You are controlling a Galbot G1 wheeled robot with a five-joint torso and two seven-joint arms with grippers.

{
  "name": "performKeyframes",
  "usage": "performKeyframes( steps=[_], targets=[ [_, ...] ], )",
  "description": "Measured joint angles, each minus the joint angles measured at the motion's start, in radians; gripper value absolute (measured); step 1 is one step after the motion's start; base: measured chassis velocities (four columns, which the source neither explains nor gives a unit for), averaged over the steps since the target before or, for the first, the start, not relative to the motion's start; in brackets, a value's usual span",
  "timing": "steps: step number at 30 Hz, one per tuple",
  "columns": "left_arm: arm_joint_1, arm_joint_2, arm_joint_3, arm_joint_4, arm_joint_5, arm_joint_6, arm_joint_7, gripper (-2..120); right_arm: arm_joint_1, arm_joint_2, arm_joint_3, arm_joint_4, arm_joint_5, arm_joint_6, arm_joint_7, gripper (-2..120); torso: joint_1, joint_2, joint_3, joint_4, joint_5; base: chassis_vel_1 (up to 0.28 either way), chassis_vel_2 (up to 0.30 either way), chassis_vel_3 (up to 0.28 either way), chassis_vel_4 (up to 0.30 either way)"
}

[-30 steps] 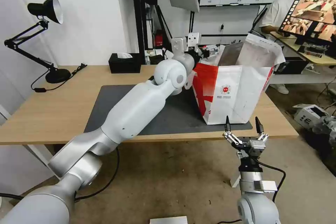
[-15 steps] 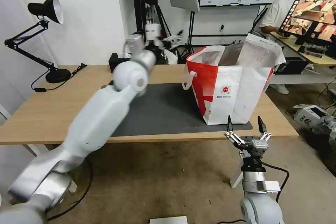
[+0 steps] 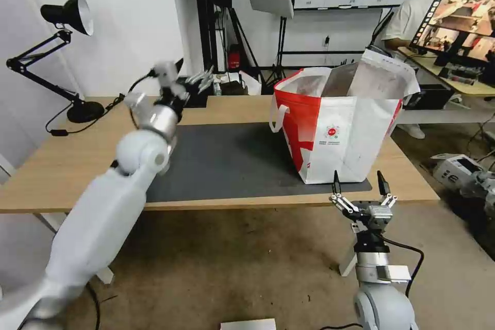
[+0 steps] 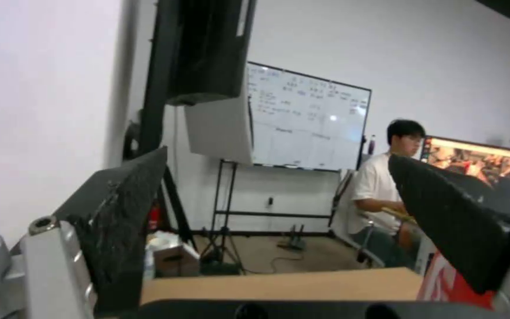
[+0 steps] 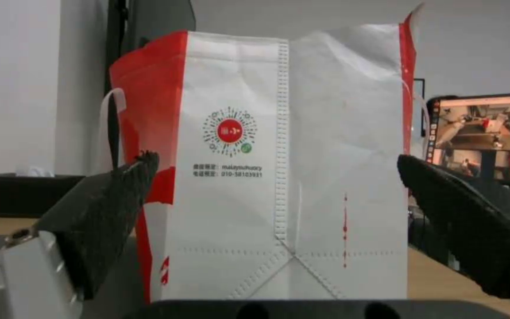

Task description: Pick up the trash from the table and place it into the takeout bag.

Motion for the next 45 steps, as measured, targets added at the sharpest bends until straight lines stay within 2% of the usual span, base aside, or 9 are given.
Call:
performKeyframes(
  steps=[3, 5, 9, 17, 20, 26, 28, 37, 45],
  targets=[
    [0.085, -0.014, -0.038, -0.021, 0.026, -0.03, 0.014, 100, 0.0, 0.0, 0.0, -0.003, -0.002, 0.004, -0.001, 100, 0.0, 0.0, 0.0, -0.0001, -0.0002, 0.0, 0.0, 0.0, 0.0],
    [0.207, -0.043, -0.101, -0.047, 0.071, -0.066, 0.041, 100, 0.0, 0.002, 0.0, -0.01, -0.004, 0.015, -0.003, 100, 0.0, 0.0, 0.0, 0.0001, -0.0002, 0.0, 0.0, 0.0, 0.0],
    [0.34, -0.086, -0.179, -0.076, 0.127, -0.118, 0.08, 100, -0.004, 0.002, 0.0, -0.013, -0.006, 0.022, -0.004, 100, 0.0, 0.0, 0.0, 0.0, 0.0002, 0.0, 0.0, 0.0, 0.0],
    [0.516, -0.16, -0.296, -0.111, 0.204, -0.223, 0.134, 100, -0.018, -0.001, 0.002, -0.013, -0.006, 0.039, -0.007, 100, 0.0, 0.0, 0.0, -0.0001, -0.0002, 0.0, 0.0, 0.0, 0.0],
    [0.6, -0.184, -0.331, -0.115, 0.249, -0.296, 0.155, 100, -0.029, 0.0, 0.005, -0.015, -0.008, 0.059, -0.016, 100, 0.0, 0.0, 0.0, 0.0, -0.0001, 0.0, 0.0, 0.0, 0.0],
    [0.663, -0.221, -0.356, -0.109, 0.324, -0.382, 0.157, 100, -0.042, 0.006, 0.007, -0.015, -0.017, 0.074, -0.017, 100, 0.0, 0.0, 0.0, 0.0, 0.0001, 0.0, 0.0, 0.0, 0.0],
    [0.685, -0.255, -0.367, -0.097, 0.385, -0.439, 0.156, 100, -0.048, 0.011, 0.009, -0.015, -0.029, 0.084, -0.017, 100, 0.0, 0.0, 0.0, -0.0001, 0.0, 0.0, 0.0, 0.0, 0.0],
    [0.726, -0.301, -0.388, -0.118, 0.494, -0.478, 0.149, 100, -0.061, 0.024, 0.018, -0.003, -0.076, 0.092, -0.018, 100, 0.0, 0.0, 0.0, -0.0002, 0.0001, 0.0, 0.0, 0.0, 0.0],
    [0.761, -0.314, -0.396, -0.128, 0.52, -0.497, 0.148, 100, -0.065, 0.024, 0.023, 0.001, -0.09, 0.097, -0.017, 100, 0.0, 0.0, 0.0, -0.0002, 0.0, 0.0, 0.0, 0.0, 0.0]
  ],
)
